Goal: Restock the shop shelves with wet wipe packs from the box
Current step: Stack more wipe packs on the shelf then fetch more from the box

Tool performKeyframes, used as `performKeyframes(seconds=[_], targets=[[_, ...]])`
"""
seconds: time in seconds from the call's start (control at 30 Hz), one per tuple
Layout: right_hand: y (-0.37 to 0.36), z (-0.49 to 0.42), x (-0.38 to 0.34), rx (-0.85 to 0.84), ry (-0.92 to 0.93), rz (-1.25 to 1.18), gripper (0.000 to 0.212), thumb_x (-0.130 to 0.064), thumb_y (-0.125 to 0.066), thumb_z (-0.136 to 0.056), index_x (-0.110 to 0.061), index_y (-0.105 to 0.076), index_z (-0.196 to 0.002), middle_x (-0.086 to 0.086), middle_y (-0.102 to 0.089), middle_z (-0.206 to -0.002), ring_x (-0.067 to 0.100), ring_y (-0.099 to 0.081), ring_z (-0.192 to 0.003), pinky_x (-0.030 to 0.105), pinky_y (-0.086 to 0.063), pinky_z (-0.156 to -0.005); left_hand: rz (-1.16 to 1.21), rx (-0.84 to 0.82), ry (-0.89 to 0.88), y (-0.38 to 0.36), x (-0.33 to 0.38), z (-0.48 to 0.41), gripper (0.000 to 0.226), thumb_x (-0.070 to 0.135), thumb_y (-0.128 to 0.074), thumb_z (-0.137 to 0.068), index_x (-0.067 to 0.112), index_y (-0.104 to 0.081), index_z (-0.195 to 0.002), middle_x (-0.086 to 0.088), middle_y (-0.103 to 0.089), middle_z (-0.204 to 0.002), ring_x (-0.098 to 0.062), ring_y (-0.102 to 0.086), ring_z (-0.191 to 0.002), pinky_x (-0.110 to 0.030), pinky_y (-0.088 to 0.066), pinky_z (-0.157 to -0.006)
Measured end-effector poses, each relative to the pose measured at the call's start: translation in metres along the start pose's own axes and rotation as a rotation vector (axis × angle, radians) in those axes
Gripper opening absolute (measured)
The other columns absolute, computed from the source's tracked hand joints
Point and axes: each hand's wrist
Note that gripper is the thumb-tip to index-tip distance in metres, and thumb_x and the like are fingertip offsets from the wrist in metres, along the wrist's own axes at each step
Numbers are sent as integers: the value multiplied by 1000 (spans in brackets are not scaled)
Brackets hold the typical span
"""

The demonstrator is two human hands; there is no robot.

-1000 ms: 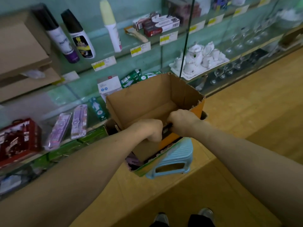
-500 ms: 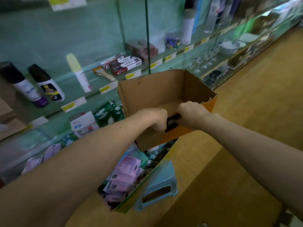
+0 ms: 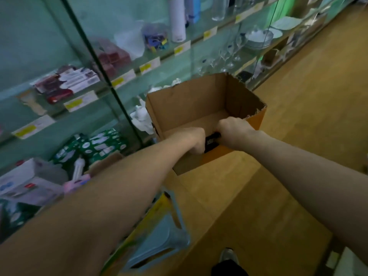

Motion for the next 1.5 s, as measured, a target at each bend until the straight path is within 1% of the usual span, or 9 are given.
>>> performKeyframes(seconds=[0.3, 0.43, 0.57, 0.67, 0.77, 1.0, 1.13, 1.27, 1.5], targets=[[-102, -105, 86, -160, 120, 45, 12, -20, -52, -97, -16, -61, -104, 1, -57, -91, 18, -53, -79, 28, -45, -68, 50, -142, 84, -68, 36, -147, 27, 8, -44, -94, 17, -41, -69, -1, -42, -72, -16, -40, -59, -25, -30, -49], [-156, -140, 101, -192, 158, 44, 14, -23, -51, -98, -17, -61, -106, 0, -54, -91, 18, -50, -81, 28, -45, -70, 81, -184, 95, -106, 36, -196, 14, 7, -44, -94, 12, -58, -94, -5, -53, -83, -20, -48, -70, -28, -35, -55], [-220, -172, 110, -267, 185, 40, 15, -21, -48, -99, -18, -61, -105, 1, -54, -91, 19, -48, -85, 29, -42, -70, 68, -224, 108, -157, 31, -242, 19, 8, -45, -94, 17, -46, -78, -1, -49, -78, -18, -49, -69, -28, -38, -57], [-273, -194, 112, -304, 186, -2, 15, -20, -47, -99, -17, -61, -104, 1, -52, -91, 20, -46, -85, 29, -40, -71, 69, -259, 122, -199, 24, -276, 15, 9, -46, -95, 16, -48, -82, -1, -52, -81, -21, -57, -77, -28, -41, -61], [-327, -216, 109, -317, 181, -41, 14, -22, -48, -98, -17, -61, -101, 1, -53, -91, 19, -46, -85, 29, -41, -72, 59, -289, 136, -241, 14, -309, 9, 11, -46, -96, 16, -50, -89, -4, -58, -92, -23, -62, -93, -30, -44, -67], [-451, -265, 107, -323, 161, -74, 13, -22, -50, -98, -17, -62, -102, 4, -60, -100, 19, -43, -84, 30, -38, -70, 22, -312, 153, -341, -8, -385, 9, 14, -47, -96, 16, -56, -96, -3, -56, -92, -24, -61, -93, -31, -47, -71], [-505, -286, 108, -316, 154, -56, 19, -23, -46, -100, -17, -64, -105, 5, -62, -103, 20, -41, -85, 31, -37, -69, 2, -301, 146, -388, -15, -421, 14, 13, -47, -94, 18, -53, -83, -4, -62, -102, -23, -60, -92, -29, -46, -70], [-547, -300, 108, -292, 148, -69, 19, -20, -44, -101, -16, -63, -103, 5, -62, -103, 21, -42, -87, 30, -38, -69, -34, -252, 144, -422, -22, -447, 18, 15, -44, -97, 16, -61, -102, -4, -61, -106, -23, -58, -93, -29, -42, -69], [-598, -315, 102, -275, 127, -52, 21, -20, -44, -101, -17, -63, -109, 5, -64, -105, 22, -52, -101, 32, -41, -72, -86, -224, 115, -467, -33, -477, 24, 6, -43, -96, 14, -62, -106, -6, -62, -108, -24, -59, -98, -31, -43, -72]])
Point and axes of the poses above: each hand's wrist, its own z-axis away from the middle knuckle, its own y-axis out of the back of the hand, x = y × z
